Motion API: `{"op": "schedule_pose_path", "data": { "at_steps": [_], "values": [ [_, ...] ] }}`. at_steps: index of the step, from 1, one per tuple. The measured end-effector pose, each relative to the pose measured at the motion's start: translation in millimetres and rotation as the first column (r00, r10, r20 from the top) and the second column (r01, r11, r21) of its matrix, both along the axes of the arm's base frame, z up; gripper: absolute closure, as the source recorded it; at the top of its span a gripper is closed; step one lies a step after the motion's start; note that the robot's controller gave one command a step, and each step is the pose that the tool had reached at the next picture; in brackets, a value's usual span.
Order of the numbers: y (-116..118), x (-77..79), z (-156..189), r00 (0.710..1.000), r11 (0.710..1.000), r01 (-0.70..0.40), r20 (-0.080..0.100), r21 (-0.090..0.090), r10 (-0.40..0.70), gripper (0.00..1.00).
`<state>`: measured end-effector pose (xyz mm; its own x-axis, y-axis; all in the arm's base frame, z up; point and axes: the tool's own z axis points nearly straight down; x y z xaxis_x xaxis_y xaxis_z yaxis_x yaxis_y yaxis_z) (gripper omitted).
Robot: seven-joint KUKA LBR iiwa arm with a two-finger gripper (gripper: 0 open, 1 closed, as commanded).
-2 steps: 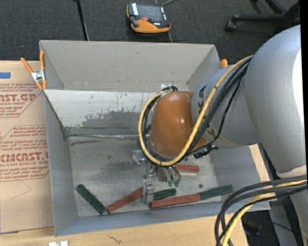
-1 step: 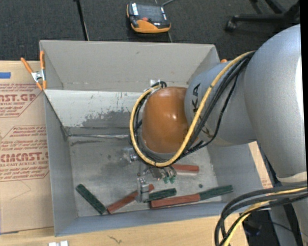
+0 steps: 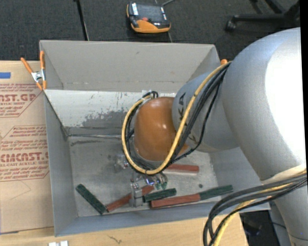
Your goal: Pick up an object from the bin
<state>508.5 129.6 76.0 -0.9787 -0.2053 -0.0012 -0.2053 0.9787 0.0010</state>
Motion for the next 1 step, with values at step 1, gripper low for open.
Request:
{"op": "schedule_pose_path", "data": {
  "at_steps": [1],
  "values": [
    [3.4, 1.3, -10.3, 0.999, 0.999, -0.042, 0.015, 0.003, 0.042, 1.00]
  ]
}}
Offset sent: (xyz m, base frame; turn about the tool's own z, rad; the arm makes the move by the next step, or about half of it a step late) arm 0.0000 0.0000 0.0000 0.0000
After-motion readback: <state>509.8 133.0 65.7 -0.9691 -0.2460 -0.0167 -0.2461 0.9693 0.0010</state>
